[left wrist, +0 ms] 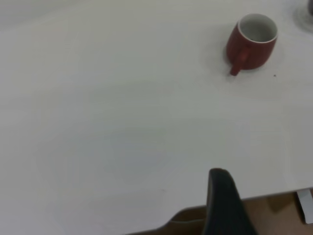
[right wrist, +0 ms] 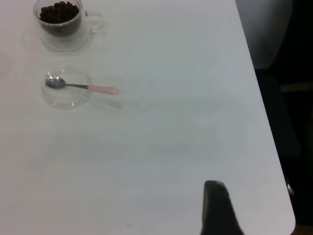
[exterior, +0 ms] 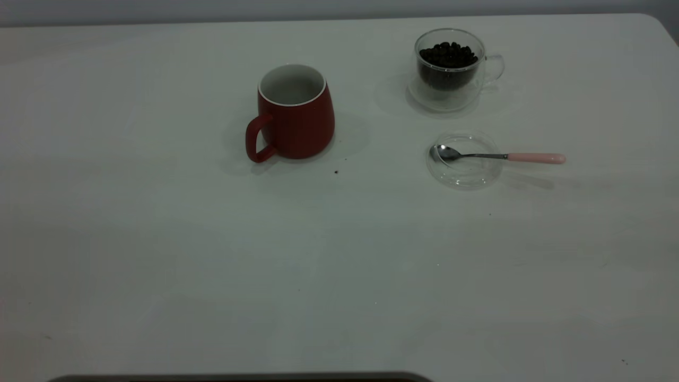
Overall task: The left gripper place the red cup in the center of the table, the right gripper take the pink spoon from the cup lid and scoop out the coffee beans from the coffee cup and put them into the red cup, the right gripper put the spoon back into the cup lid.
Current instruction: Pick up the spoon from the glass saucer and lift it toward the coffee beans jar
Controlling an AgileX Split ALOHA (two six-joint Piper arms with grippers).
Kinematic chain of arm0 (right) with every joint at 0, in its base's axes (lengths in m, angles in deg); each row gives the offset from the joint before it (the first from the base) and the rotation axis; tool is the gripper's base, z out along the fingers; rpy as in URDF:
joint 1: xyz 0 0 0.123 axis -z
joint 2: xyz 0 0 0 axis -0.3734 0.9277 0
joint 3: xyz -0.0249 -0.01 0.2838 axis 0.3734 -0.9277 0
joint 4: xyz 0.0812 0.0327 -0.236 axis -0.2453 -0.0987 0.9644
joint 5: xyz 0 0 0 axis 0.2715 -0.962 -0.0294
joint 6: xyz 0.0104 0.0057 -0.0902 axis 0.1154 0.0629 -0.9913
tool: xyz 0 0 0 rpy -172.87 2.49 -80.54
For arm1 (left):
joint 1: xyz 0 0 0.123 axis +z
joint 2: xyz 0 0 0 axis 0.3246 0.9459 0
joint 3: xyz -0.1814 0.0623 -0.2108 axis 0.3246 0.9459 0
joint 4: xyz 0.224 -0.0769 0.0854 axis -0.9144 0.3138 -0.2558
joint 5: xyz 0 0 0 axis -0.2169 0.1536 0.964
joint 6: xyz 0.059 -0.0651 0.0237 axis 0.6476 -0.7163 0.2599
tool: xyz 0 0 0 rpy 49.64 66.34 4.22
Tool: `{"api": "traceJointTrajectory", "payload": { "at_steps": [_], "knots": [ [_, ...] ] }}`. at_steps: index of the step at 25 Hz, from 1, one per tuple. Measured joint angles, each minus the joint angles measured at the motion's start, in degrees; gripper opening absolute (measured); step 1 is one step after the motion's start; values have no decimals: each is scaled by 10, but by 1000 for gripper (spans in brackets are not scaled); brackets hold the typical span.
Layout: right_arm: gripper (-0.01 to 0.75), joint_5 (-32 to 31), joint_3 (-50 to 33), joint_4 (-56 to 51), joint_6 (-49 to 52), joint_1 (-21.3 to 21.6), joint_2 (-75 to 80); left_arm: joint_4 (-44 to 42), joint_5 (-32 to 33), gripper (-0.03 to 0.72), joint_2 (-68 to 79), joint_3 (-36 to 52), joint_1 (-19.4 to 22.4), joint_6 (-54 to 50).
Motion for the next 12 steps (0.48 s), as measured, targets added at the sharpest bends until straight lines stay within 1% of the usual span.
{"api": "traceJointTrajectory", "payload": {
  "at_steps": [8,12],
  "knots": [
    [488,0,0,0,0,0,0,1,-3,492,-34,80,0,2],
    [488,0,0,0,0,0,0,0,-4,492,-35,115,0,38]
  ]
}}
